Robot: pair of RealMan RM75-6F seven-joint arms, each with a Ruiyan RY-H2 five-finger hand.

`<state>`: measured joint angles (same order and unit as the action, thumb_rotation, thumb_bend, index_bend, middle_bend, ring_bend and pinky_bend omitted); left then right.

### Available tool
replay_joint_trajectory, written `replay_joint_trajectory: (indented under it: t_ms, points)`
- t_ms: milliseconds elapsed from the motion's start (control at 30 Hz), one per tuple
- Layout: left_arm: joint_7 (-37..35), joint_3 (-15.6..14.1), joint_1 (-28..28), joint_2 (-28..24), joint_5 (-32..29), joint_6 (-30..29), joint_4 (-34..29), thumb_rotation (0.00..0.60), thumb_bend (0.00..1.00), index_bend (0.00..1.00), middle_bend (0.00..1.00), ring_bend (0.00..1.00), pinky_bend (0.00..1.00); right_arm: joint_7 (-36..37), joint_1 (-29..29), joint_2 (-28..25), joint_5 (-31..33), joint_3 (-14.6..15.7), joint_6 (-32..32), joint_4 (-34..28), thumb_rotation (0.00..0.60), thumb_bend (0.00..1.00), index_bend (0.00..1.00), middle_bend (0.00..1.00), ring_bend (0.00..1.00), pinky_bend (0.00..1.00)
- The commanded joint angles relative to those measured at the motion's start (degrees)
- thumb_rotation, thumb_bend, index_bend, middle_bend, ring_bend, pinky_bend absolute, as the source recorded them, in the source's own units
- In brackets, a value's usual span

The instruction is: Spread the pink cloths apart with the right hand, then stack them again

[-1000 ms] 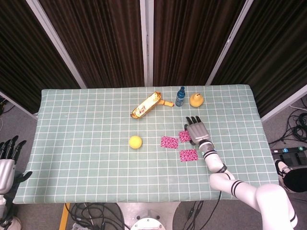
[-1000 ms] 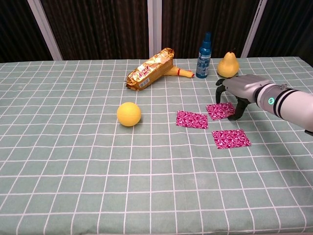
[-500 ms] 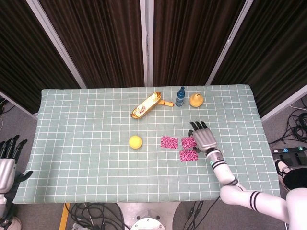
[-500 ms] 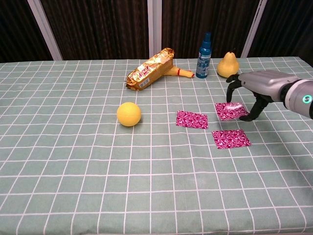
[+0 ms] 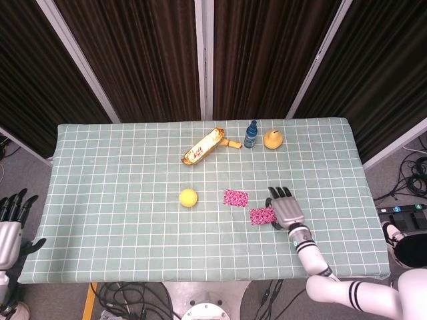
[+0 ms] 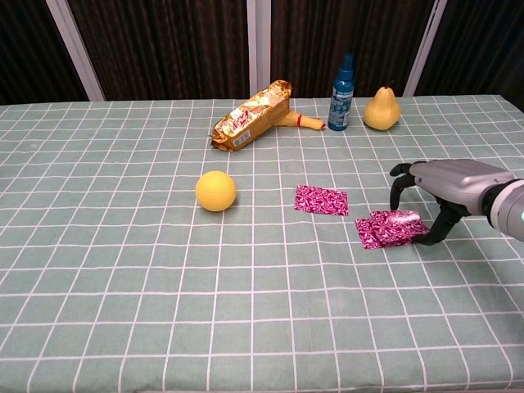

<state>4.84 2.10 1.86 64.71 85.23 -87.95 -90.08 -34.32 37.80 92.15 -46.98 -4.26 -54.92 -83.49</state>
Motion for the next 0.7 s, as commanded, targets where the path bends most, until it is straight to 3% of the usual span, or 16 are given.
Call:
replay_joint_trajectory:
  t_ms: [33,700]
  points:
    - [-0.3,-0.03,-0.13,0.06,-0.1,-0.07,0.24,0.6,0.04,0.17,0.14,0.1,0.1,-0.09,0.0,1.15,0.06,-0.07,-0.74,0.37,0.6,0.17,0.37,0.05,0.0,0.0]
    - [-2.3,-0.15,-0.51,0.67,-0.04,-0.27,2.07,0.6,0.04,0.17,0.14,0.1,0.1,-2.57,-0.21,3.41,2.04,-0.36,-3.51,-0.65,0.6,0.17,0.35,0.05,0.0,0.0]
